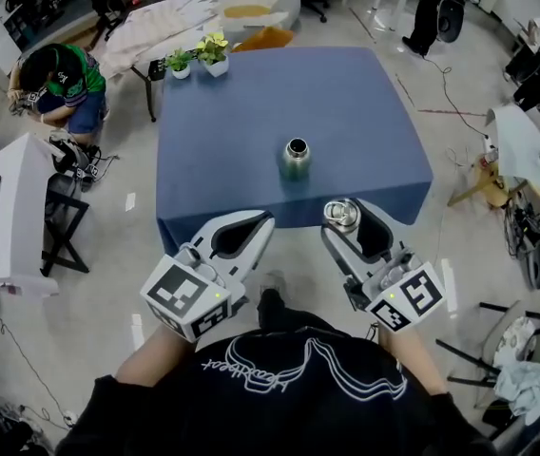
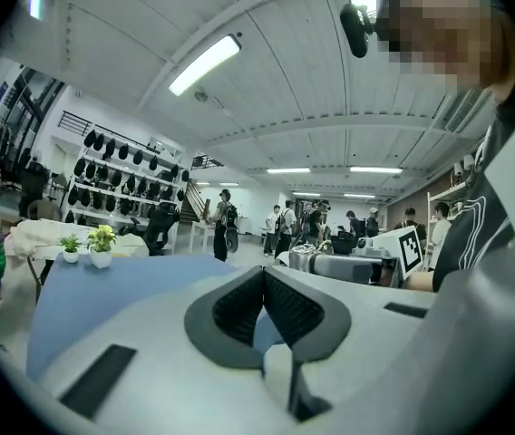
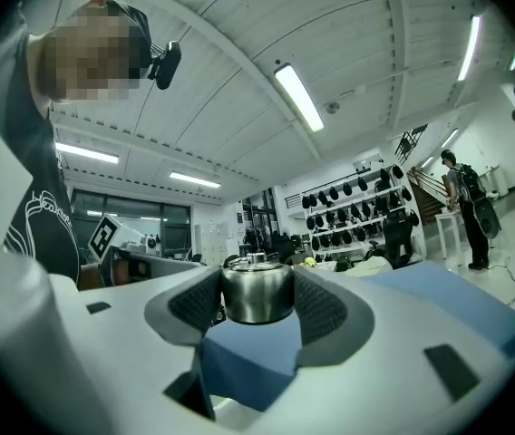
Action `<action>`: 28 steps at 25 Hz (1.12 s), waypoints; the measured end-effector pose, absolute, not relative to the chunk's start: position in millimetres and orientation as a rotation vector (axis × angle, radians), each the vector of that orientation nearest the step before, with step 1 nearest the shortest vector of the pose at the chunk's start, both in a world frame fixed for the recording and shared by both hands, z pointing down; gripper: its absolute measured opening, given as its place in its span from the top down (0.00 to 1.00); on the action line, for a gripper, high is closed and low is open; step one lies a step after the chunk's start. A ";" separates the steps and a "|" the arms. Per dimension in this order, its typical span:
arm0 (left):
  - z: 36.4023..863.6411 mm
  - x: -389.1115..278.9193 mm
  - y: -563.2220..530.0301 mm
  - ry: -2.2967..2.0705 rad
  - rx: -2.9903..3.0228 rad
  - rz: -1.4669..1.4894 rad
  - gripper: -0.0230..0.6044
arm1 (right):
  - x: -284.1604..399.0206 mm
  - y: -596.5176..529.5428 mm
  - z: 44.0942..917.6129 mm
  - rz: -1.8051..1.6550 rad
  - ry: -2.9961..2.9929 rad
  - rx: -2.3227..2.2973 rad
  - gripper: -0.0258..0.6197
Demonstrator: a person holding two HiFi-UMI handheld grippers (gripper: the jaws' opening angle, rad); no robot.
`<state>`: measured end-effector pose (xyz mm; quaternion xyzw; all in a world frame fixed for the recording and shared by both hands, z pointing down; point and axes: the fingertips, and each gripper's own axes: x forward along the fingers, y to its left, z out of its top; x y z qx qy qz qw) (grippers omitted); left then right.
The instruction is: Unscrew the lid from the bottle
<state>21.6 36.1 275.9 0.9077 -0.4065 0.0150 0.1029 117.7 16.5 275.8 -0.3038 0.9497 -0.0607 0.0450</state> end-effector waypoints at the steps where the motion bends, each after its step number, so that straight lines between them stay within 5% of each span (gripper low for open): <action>1: 276.0 21.3 38.7 -1.198 2.675 0.041 0.96 | 117.8 19.4 276.4 -0.185 2.901 -0.930 0.57; 28: 279.7 15.2 51.9 -1.180 2.669 0.039 0.96 | 111.2 28.0 282.1 -0.186 2.918 -0.947 0.57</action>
